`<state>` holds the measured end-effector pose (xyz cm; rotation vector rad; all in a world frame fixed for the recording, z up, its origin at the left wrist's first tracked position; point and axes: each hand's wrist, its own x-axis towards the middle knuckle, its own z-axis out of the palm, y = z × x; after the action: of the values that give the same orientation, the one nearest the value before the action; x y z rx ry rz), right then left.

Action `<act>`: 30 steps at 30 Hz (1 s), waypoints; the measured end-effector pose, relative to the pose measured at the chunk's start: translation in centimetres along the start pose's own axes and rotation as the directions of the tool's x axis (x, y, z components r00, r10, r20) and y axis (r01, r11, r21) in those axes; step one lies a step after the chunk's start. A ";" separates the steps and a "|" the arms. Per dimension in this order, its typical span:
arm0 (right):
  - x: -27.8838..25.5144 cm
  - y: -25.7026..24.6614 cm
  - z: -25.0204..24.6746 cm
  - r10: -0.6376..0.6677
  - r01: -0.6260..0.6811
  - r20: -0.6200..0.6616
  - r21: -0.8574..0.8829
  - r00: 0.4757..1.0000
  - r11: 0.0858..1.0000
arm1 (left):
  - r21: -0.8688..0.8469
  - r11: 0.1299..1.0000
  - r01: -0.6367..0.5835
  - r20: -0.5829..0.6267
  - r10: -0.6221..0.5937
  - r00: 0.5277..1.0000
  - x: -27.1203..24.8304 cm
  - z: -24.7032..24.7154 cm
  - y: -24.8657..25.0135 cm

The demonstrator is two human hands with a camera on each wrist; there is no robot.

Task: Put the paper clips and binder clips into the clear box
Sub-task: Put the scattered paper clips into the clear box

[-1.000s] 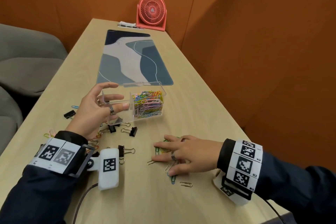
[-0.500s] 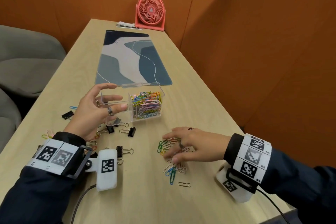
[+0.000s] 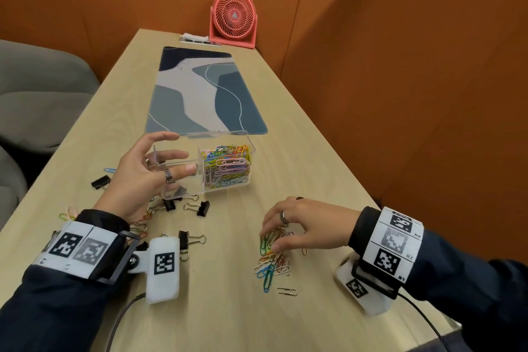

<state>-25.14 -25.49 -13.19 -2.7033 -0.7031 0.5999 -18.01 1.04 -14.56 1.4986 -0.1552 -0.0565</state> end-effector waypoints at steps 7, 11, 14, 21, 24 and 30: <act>0.5 -0.3 0.5 0.060 -0.060 0.039 -0.001 0.997 0.998 | 0.001 1.000 0.007 0.006 -0.007 1.000 -0.1 0.1 0.1; 1.2 -0.2 0.4 0.048 -0.049 0.058 0.023 0.997 0.999 | -0.002 1.000 0.009 0.006 -0.009 1.000 -0.2 0.2 0.1; 1.3 0.0 0.4 0.071 -0.074 0.045 0.071 0.996 0.995 | -0.007 1.000 0.008 0.009 -0.008 1.000 -0.2 0.3 0.2; 1.6 0.2 0.3 0.139 -0.141 0.025 0.115 0.990 0.983 | -0.024 1.000 -0.003 0.025 0.003 1.000 -0.2 0.3 0.0; 1.6 0.5 0.0 0.146 -0.144 -0.001 0.135 0.989 0.980 | -0.029 1.000 -0.006 0.035 0.007 0.999 0.0 0.1 -0.3; 1.7 -0.3 -3.8 0.136 -0.086 -0.168 0.275 0.976 0.958 | -0.017 1.000 -0.018 0.057 0.019 0.998 0.2 0.1 -0.5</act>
<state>-22.22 -24.97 -10.31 -2.5155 -0.3923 0.4255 -17.82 0.87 -15.04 1.4796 -0.2143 -0.0854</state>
